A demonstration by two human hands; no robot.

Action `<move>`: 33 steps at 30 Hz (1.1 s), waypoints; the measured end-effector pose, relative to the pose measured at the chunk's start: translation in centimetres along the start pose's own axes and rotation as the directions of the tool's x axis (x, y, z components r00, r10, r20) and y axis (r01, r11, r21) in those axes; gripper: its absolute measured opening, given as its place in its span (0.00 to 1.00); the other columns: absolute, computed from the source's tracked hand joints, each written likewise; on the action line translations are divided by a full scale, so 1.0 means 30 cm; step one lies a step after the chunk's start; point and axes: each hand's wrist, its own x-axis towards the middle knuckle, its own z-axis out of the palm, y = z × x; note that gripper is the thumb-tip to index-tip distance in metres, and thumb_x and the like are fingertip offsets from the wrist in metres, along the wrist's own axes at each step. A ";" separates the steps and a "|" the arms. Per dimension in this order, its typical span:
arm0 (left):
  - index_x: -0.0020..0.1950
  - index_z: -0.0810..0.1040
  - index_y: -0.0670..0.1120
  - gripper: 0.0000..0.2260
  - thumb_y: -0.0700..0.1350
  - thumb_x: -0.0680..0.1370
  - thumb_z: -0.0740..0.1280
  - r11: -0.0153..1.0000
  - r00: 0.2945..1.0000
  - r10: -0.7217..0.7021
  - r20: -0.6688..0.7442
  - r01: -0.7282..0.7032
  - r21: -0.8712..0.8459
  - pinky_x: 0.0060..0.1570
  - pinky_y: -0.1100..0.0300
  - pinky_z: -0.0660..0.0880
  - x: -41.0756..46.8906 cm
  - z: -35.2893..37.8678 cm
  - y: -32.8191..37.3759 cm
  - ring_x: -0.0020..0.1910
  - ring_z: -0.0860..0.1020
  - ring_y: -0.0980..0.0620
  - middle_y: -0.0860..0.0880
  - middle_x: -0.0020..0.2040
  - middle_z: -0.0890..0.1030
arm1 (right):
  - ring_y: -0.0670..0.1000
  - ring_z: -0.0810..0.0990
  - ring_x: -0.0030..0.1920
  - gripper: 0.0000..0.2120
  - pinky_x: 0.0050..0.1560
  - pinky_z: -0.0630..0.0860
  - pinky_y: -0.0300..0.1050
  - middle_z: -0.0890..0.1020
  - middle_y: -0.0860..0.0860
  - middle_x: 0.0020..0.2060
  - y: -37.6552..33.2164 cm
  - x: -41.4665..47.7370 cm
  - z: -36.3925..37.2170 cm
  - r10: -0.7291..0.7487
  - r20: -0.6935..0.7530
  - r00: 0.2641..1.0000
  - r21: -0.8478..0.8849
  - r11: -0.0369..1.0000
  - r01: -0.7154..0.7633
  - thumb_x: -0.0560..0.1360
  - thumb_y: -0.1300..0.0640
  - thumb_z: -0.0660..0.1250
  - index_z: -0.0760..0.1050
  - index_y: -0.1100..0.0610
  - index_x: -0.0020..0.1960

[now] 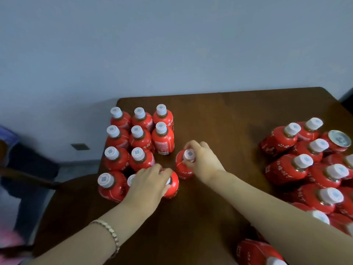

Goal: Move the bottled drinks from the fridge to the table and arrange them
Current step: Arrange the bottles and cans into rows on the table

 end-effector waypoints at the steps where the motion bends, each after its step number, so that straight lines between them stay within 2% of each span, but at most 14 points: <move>1: 0.46 0.82 0.48 0.20 0.47 0.57 0.82 0.999 0.999 0.028 -0.025 -0.027 0.031 0.31 0.57 0.76 0.004 0.009 -0.007 0.32 0.79 0.50 0.50 0.37 0.80 | 0.55 0.76 0.53 0.14 0.55 0.75 0.47 0.69 0.51 0.53 -0.026 0.013 0.021 -0.020 0.007 1.000 0.015 1.000 0.020 0.75 0.57 0.66 0.69 0.50 0.59; 3: 0.43 0.82 0.48 0.21 0.47 0.54 0.83 0.999 0.995 0.025 -0.097 -0.021 0.039 0.32 0.57 0.77 0.007 0.028 -0.016 0.31 0.79 0.50 0.51 0.34 0.79 | 0.54 0.76 0.52 0.14 0.54 0.73 0.45 0.73 0.53 0.53 -0.065 0.039 0.055 -0.071 0.013 0.997 0.070 0.995 0.070 0.76 0.56 0.66 0.71 0.52 0.61; 5: 0.47 0.82 0.47 0.20 0.49 0.58 0.81 0.999 0.986 0.027 -0.163 -0.019 0.046 0.40 0.55 0.78 -0.006 0.042 -0.027 0.35 0.80 0.49 0.50 0.36 0.81 | 0.50 0.77 0.50 0.13 0.50 0.73 0.40 0.78 0.53 0.53 -0.082 0.057 0.066 -0.101 -0.018 0.995 0.180 0.978 0.102 0.76 0.55 0.65 0.73 0.53 0.61; 7: 0.51 0.82 0.46 0.22 0.52 0.61 0.78 0.995 0.977 0.021 -0.211 0.000 0.096 0.51 0.50 0.77 -0.028 0.052 -0.035 0.41 0.81 0.48 0.49 0.41 0.82 | 0.46 0.77 0.52 0.15 0.49 0.72 0.35 0.79 0.49 0.55 -0.061 0.056 0.061 -0.024 -0.036 0.999 0.313 0.949 0.034 0.77 0.55 0.63 0.72 0.51 0.64; 9: 0.55 0.80 0.46 0.27 0.57 0.60 0.77 0.993 0.980 -0.023 -0.200 0.046 0.113 0.57 0.44 0.75 -0.050 0.062 -0.055 0.46 0.81 0.47 0.48 0.46 0.83 | 0.45 0.73 0.59 0.20 0.59 0.71 0.39 0.75 0.45 0.59 -0.019 0.058 0.087 0.086 0.022 0.996 0.411 0.907 -0.087 0.78 0.53 0.62 0.66 0.51 0.70; 11: 0.56 0.79 0.46 0.31 0.60 0.58 0.78 0.993 0.983 -0.067 -0.171 0.083 0.088 0.57 0.41 0.74 -0.063 0.077 -0.068 0.47 0.81 0.47 0.48 0.47 0.83 | 0.46 0.71 0.63 0.27 0.66 0.69 0.46 0.70 0.42 0.63 0.005 0.049 0.127 0.172 0.175 0.969 0.544 0.804 -0.241 0.76 0.45 0.62 0.61 0.46 0.73; 13: 0.54 0.80 0.47 0.31 0.60 0.57 0.79 0.993 0.984 -0.091 -0.153 0.101 0.063 0.54 0.41 0.74 -0.068 0.087 -0.077 0.48 0.81 0.47 0.49 0.47 0.83 | 0.51 0.75 0.62 0.27 0.60 0.75 0.52 0.73 0.48 0.66 0.016 0.054 0.176 0.227 0.260 0.939 0.691 0.635 -0.344 0.75 0.43 0.61 0.60 0.44 0.72; 14: 0.53 0.80 0.47 0.30 0.60 0.56 0.79 0.993 0.984 -0.098 -0.151 0.107 0.056 0.53 0.41 0.75 -0.068 0.090 -0.079 0.48 0.81 0.47 0.49 0.47 0.83 | 0.53 0.77 0.61 0.24 0.57 0.77 0.51 0.74 0.50 0.65 0.012 0.053 0.190 0.235 0.250 0.939 0.723 0.600 -0.343 0.77 0.45 0.59 0.61 0.44 0.72; 17: 0.52 0.81 0.46 0.30 0.59 0.55 0.79 0.992 0.982 -0.109 -0.153 0.117 0.044 0.50 0.43 0.76 -0.067 0.094 -0.075 0.47 0.81 0.47 0.50 0.46 0.83 | 0.51 0.77 0.61 0.24 0.63 0.73 0.53 0.77 0.50 0.64 0.004 0.051 0.208 0.230 0.223 0.947 0.710 0.628 -0.320 0.75 0.46 0.60 0.64 0.43 0.70; 19: 0.53 0.80 0.46 0.31 0.59 0.55 0.80 0.993 0.980 -0.104 -0.171 0.113 0.045 0.49 0.43 0.76 -0.066 0.099 -0.074 0.47 0.81 0.47 0.50 0.45 0.83 | 0.51 0.78 0.60 0.21 0.63 0.73 0.54 0.77 0.50 0.63 0.006 0.041 0.207 0.228 0.265 0.937 0.715 0.606 -0.350 0.76 0.46 0.59 0.67 0.43 0.69; 23: 0.57 0.73 0.47 0.35 0.57 0.55 0.80 0.996 0.965 -0.086 -0.246 0.092 0.013 0.48 0.44 0.76 -0.061 0.112 -0.079 0.46 0.81 0.46 0.50 0.45 0.83 | 0.59 0.73 0.58 0.21 0.56 0.73 0.57 0.71 0.51 0.66 0.030 -0.036 0.215 0.323 0.449 0.833 0.665 0.502 -0.553 0.81 0.43 0.51 0.58 0.42 0.73; 26: 0.58 0.69 0.47 0.36 0.56 0.56 0.80 0.996 0.962 -0.079 -0.260 0.085 0.015 0.48 0.44 0.76 -0.063 0.119 -0.080 0.46 0.81 0.46 0.49 0.46 0.83 | 0.58 0.75 0.58 0.20 0.55 0.77 0.54 0.73 0.49 0.61 0.014 -0.069 0.256 0.267 0.490 0.830 0.730 0.394 -0.558 0.81 0.44 0.52 0.59 0.43 0.72; 30: 0.57 0.71 0.46 0.35 0.55 0.55 0.81 0.993 0.967 -0.099 -0.234 0.112 0.044 0.48 0.41 0.76 -0.069 0.110 -0.073 0.45 0.81 0.45 0.48 0.44 0.83 | 0.50 0.78 0.56 0.18 0.54 0.79 0.49 0.78 0.48 0.56 -0.010 -0.043 0.275 0.277 0.437 0.856 0.725 0.455 -0.518 0.80 0.44 0.52 0.67 0.47 0.68; 33: 0.58 0.77 0.43 0.36 0.52 0.54 0.82 0.980 0.968 -0.156 -0.196 0.176 0.091 0.54 0.32 0.70 -0.072 0.095 -0.053 0.47 0.81 0.42 0.44 0.46 0.83 | 0.54 0.78 0.54 0.19 0.50 0.79 0.46 0.74 0.50 0.58 -0.002 -0.073 0.229 0.309 0.449 0.838 0.530 0.663 -0.528 0.81 0.46 0.52 0.64 0.49 0.70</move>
